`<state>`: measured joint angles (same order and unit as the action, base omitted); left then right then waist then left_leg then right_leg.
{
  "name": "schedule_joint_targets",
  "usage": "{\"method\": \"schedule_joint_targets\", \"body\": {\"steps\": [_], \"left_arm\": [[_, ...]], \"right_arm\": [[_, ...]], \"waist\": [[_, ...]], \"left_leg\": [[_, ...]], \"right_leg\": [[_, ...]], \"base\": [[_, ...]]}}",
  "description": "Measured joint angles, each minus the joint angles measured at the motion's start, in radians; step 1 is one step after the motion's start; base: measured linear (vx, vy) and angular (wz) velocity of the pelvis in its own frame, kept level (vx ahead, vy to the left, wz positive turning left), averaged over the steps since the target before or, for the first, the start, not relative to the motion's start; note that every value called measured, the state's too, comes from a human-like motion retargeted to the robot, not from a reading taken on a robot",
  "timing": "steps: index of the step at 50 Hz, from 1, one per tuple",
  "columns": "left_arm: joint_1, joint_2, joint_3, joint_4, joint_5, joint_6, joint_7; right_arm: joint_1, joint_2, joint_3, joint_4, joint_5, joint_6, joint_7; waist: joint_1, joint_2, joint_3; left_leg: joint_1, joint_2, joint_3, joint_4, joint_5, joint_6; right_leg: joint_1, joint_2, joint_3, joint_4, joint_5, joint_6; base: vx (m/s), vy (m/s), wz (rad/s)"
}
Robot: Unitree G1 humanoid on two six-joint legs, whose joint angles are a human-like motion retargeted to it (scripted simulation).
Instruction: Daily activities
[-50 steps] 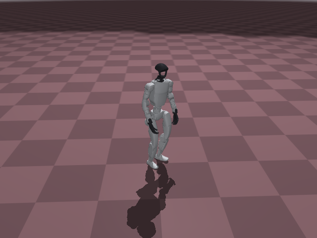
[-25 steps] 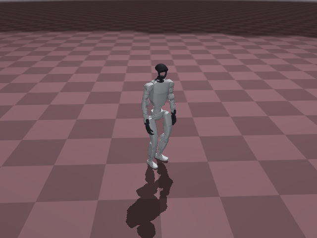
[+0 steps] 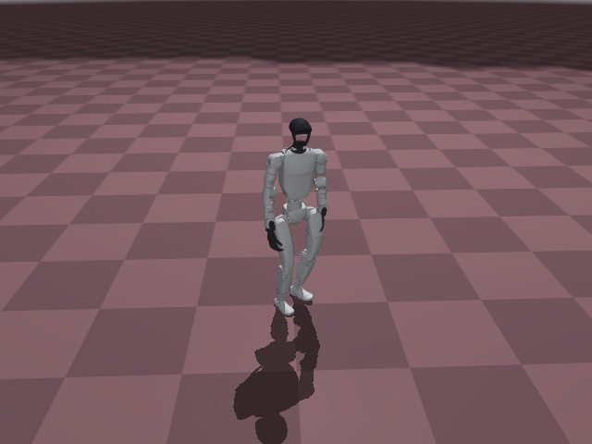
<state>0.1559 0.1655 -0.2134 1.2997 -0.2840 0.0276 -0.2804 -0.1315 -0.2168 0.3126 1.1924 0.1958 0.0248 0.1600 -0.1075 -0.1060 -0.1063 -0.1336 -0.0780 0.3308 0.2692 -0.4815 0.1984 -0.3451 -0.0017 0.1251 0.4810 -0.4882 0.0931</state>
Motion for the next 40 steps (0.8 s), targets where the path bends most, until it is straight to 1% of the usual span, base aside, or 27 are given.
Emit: {"method": "schedule_joint_targets", "body": {"steps": [10, 13, 18, 22, 30, 40], "left_arm": [[-0.001, -0.028, -0.034, 0.018, -0.036, 0.008, 0.012], [-0.002, -0.035, -0.049, 0.026, -0.045, 0.011, 0.015], [-0.004, -0.044, -0.076, 0.047, -0.064, 0.018, 0.019], [-0.013, -0.044, -0.094, 0.072, -0.091, 0.025, 0.022], [-0.056, -0.02, -0.11, 0.124, -0.18, 0.031, 0.035], [-0.054, -0.025, -0.119, 0.178, -0.286, 0.033, 0.042]], "right_arm": [[-0.058, 0.001, 0.014, -0.008, -0.005, 0.002, -0.009], [-0.077, 0.005, 0.024, -0.011, -0.007, 0.002, -0.013], [-0.11, 0.019, 0.048, -0.009, -0.008, 0.003, -0.014], [-0.137, 0.038, 0.066, -0.002, -0.005, 0.008, -0.009], [-0.18, 0.089, 0.088, 0.018, 0.025, 0.019, 0.009], [-0.187, 0.144, 0.095, 0.023, 0.071, 0.017, 0.022]], "waist": [[-0.027, 0.003, -0.006], [-0.031, 0.006, -0.008], [-0.033, 0.012, -0.015], [-0.042, 0.016, -0.022], [-0.054, 0.031, -0.034], [-0.07, 0.051, -0.044]], "left_leg": [[0.02, -0.01, 0.05, -0.027, 0.004, 0.015], [0.026, -0.006, 0.078, -0.031, 0.003, 0.017], [0.031, 0.004, 0.13, -0.032, 0.001, 0.02], [0.034, 0.006, 0.156, -0.031, 0.003, 0.022], [0.042, 0.017, 0.185, -0.031, 0.014, 0.023], [0.04, 0.044, 0.207, 0.003, 0.023, 0.026]], "right_leg": [[-0.033, -0.003, 0.02, 0.032, 0.001, 0.025], [-0.05, -0.027, -0.025, 0.054, -0.01, 0.007], [-0.075, -0.09, -0.141, 0.094, -0.046, -0.047], [-0.084, -0.111, -0.177, 0.104, -0.057, -0.064], [-0.07, -0.09, -0.177, 0.044, -0.033, -0.068], [-0.045, -0.045, -0.148, -0.04, 0.008, -0.049]], "base": [[-0.02, 0.02, -0.52], [-0.03, 0.0, -0.76], [-0.02, -0.03, -0.85], [-0.01, -0.05, -0.69], [0.01, -0.06, -0.61], [0.03, -0.06, -0.56]]}}
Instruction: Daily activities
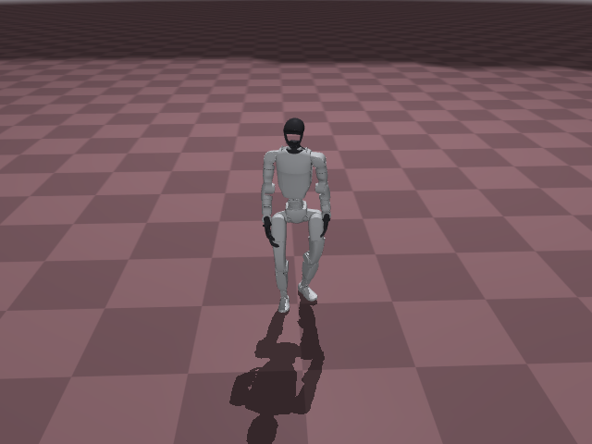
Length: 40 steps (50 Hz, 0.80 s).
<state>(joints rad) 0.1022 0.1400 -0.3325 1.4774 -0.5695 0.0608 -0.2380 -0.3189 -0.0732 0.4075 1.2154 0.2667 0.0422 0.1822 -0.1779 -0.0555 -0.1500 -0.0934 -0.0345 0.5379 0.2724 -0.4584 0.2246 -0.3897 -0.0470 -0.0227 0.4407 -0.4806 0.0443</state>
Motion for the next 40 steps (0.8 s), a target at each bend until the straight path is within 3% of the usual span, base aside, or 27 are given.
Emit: {"method": "schedule_joint_targets", "body": {"steps": [23, 35, 40], "left_arm": [[0.052, -0.092, -0.038, 0.072, -0.079, 0.009, -0.054], [-0.089, 0.002, -0.048, 0.069, -0.065, -0.009, -0.062], [-0.153, 0.023, -0.045, 0.08, -0.055, 0.006, -0.08]], "right_arm": [[0.012, 0.047, 0.022, -0.011, 0.021, -0.044, -0.007], [0.046, 0.063, 0.019, 0.048, 0.006, -0.047, 0.006], [0.127, -0.026, 0.022, 0.127, 0.004, -0.032, 0.015]], "waist": [[-0.046, 0.08, -0.001], [-0.062, 0.102, -0.028], [-0.07, 0.075, -0.024]], "left_leg": [[0.015, 0.042, 0.059, 0.112, 0.005, 0.02], [0.043, 0.049, 0.114, 0.145, 0.032, 0.027], [0.046, 0.064, 0.128, 0.197, 0.039, 0.026]], "right_leg": [[0.033, 0.058, 0.081, -0.065, 0.03, 0.053], [0.037, 0.062, 0.092, -0.046, 0.025, 0.069], [0.044, 0.054, 0.069, -0.019, 0.005, 0.049]], "base": [[0.04, -0.02, -0.49], [0.03, -0.04, -0.53], [0.06, -0.08, -0.6]]}}
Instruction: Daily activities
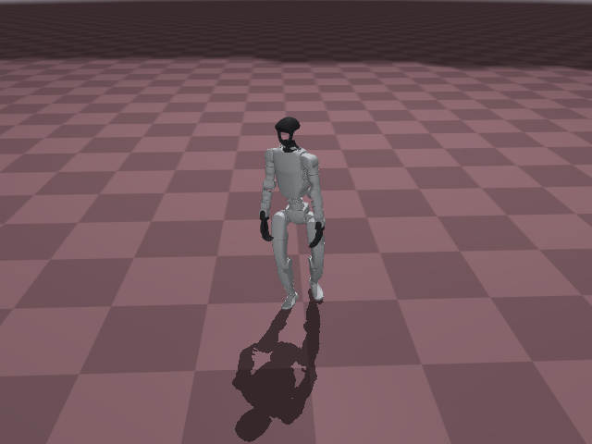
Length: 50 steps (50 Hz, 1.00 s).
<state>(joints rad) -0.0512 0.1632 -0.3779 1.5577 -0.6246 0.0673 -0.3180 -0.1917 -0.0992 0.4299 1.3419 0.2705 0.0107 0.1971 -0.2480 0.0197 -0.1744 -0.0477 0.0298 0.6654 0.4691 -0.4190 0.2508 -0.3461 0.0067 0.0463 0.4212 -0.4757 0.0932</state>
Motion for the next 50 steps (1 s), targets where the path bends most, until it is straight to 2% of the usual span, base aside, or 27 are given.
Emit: {"method": "schedule_joint_targets", "body": {"steps": [5, 7, 8, 10, 12, 15, 19, 21, 25, 27, 30, 36, 50], "left_arm": [[-0.044, -0.018, -0.003, 0.022, 0.006, 0.015, 0.006], [-0.055, -0.025, -0.004, 0.027, -0.01, 0.012, 0.029], [-0.056, -0.029, -0.004, 0.028, -0.022, 0.009, 0.043], [-0.042, -0.042, -0.012, 0.022, -0.051, 0.001, 0.077], [-0.014, -0.046, -0.009, 0.013, -0.062, -0.007, 0.099], [0.02, -0.052, -0.018, 0.006, -0.041, -0.013, 0.108], [0.046, -0.051, -0.047, -0.003, 0.018, -0.018, 0.11], [0.05, -0.045, -0.061, -0.007, 0.058, -0.02, 0.112], [0.037, -0.039, -0.084, -0.007, 0.155, -0.021, 0.134], [0.022, -0.043, -0.088, 0.001, 0.18, -0.022, 0.137], [-0.001, -0.049, -0.093, 0.012, 0.193, -0.024, 0.132], [0.006, -0.052, -0.124, 0.007, 0.222, -0.037, 0.152], [0.038, -0.045, -0.11, -0.004, 0.272, -0.074, 0.228]], "right_arm": [[0.059, -0.09, 0.02, 0.073, -0.018, 0.003, 0.009], [0.065, -0.089, 0.024, 0.076, -0.023, 0.004, 0.007], [0.07, -0.086, 0.024, 0.075, -0.024, 0.005, 0.004], [0.09, -0.074, 0.026, 0.065, -0.018, 0.011, -0.005], [0.102, -0.071, 0.044, 0.057, -0.005, 0.019, 0.0], [0.11, -0.073, 0.064, 0.047, 0.004, 0.024, 0.01], [0.094, -0.086, 0.068, 0.035, 0.006, 0.015, -0.001], [0.077, -0.091, 0.062, 0.034, 0.003, 0.007, -0.012], [0.026, -0.093, 0.039, 0.06, -0.03, -0.005, -0.06], [0.006, -0.089, 0.027, 0.074, -0.043, -0.009, -0.079], [-0.024, -0.089, 0.015, 0.087, -0.042, -0.013, -0.089], [-0.016, -0.084, 0.017, 0.079, -0.027, -0.021, -0.092], [-0.035, -0.061, -0.003, 0.043, -0.034, -0.044, -0.131]], "waist": [[0.013, -0.014, 0.007], [0.025, -0.018, 0.013], [0.033, -0.018, 0.018], [0.076, 0.013, 0.03], [0.119, 0.041, 0.016], [0.122, 0.049, 0.009], [0.114, 0.058, 0.007], [0.11, 0.063, 0.008], [0.1, 0.081, 0.046], [0.092, 0.091, 0.073], [0.085, 0.113, 0.103], [0.073, 0.124, 0.104], [0.056, 0.091, 0.082]], "left_leg": [[-0.03, 0.038, -0.035, 0.129, 0.003, -0.007], [-0.064, 0.052, -0.089, 0.175, 0.058, -0.024], [-0.094, 0.047, -0.153, 0.185, 0.098, -0.051], [-0.17, -0.035, -0.448, 0.137, 0.036, -0.157], [-0.19, -0.038, -0.532, 0.084, 0.075, -0.209], [-0.208, -0.036, -0.532, 0.09, 0.156, -0.234], [-0.239, -0.04, -0.533, 0.119, 0.118, -0.221], [-0.25, -0.043, -0.544, 0.135, 0.033, -0.199], [-0.259, -0.034, -0.56, 0.216, -0.216, -0.138], [-0.259, -0.021, -0.556, 0.252, -0.265, -0.133], [-0.242, -0.002, -0.554, 0.241, -0.267, -0.136], [-0.235, 0.004, -0.542, 0.221, -0.241, -0.137], [-0.196, -0.013, -0.492, 0.139, -0.191, -0.118]], "right_leg": [[0.014, 0.003, -0.018, 0.054, -0.038, -0.024], [0.032, 0.019, 0.004, 0.075, -0.041, -0.022], [0.05, 0.036, 0.036, 0.086, -0.044, -0.018], [0.096, 0.058, -0.018, 0.071, 0.073, -0.029], [0.1, -0.005, -0.194, 0.093, 0.232, -0.089], [0.066, -0.031, -0.226, 0.156, 0.313, -0.089], [0.028, -0.034, -0.224, 0.181, 0.264, -0.089], [0.026, -0.025, -0.216, 0.177, 0.183, -0.097], [0.047, 0.001, -0.222, 0.196, -0.059, -0.14], [0.059, 0.015, -0.221, 0.203, -0.092, -0.148], [0.103, 0.044, -0.219, 0.122, -0.06, -0.153], [0.105, 0.049, -0.21, 0.09, -0.02, -0.138], [0.097, 0.04, -0.161, 0.053, 0.022, -0.104]], "base": [[0.11, -0.07, -0.6], [0.13, -0.06, -0.79], [0.09, -0.05, -1.52], [0.06, -0.05, -2.52], [0.1, -0.03, -2.15], [0.08, 0.0, -0.82], [0.04, 0.0, -0.63], [0.01, 0.0, -0.58], [-0.01, 0.01, -0.39], [-0.03, 0.02, -0.25], [-0.01, 0.03, -0.37], [-0.03, 0.02, -0.45], [-0.02, 0.0, -0.4]]}}
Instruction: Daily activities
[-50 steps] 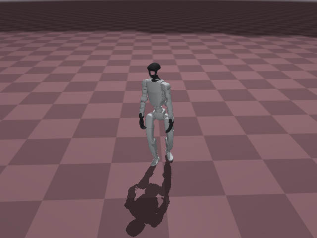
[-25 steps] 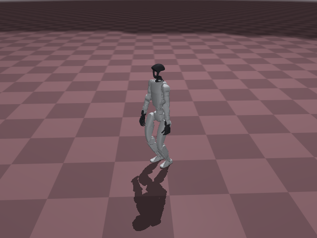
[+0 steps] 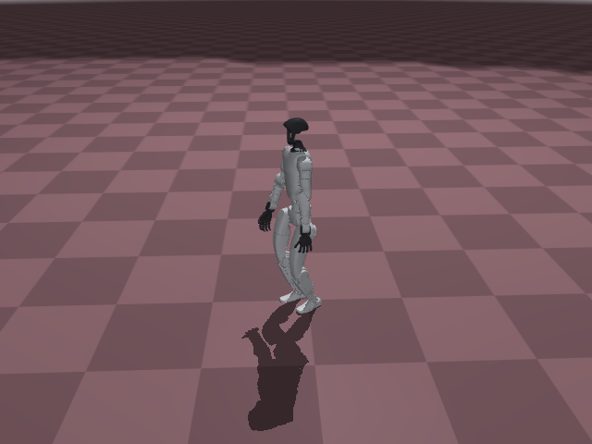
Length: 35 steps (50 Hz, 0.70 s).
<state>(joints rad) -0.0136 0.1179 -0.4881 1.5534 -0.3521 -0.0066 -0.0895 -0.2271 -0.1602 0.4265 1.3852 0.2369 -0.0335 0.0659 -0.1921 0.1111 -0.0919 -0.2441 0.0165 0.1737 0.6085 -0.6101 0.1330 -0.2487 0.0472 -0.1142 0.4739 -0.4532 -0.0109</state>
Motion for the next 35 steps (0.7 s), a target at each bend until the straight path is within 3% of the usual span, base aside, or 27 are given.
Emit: {"method": "schedule_joint_targets", "body": {"steps": [17, 35], "left_arm": [[0.015, -0.004, 0.006, 0.042, 0.022, -0.02, 0.027], [0.091, -0.056, -0.002, 0.041, -0.018, -0.04, 0.015]], "right_arm": [[-0.04, 0.049, -0.035, -0.026, 0.011, -0.017, -0.034], [-0.072, 0.077, -0.059, -0.065, 0.028, -0.057, -0.094]], "waist": [[-0.019, -0.03, 0.012], [-0.061, 0.003, 0.017]], "left_leg": [[0.047, -0.004, 0.049, -0.038, 0.052, 0.022], [0.046, 0.037, 0.119, 0.0, 0.058, 0.059]], "right_leg": [[0.035, 0.01, 0.066, -0.075, 0.052, 0.045], [0.052, 0.051, 0.132, -0.158, 0.112, 0.099]], "base": [[-0.01, -0.02, -0.37], [0.01, -0.01, -0.45]]}}
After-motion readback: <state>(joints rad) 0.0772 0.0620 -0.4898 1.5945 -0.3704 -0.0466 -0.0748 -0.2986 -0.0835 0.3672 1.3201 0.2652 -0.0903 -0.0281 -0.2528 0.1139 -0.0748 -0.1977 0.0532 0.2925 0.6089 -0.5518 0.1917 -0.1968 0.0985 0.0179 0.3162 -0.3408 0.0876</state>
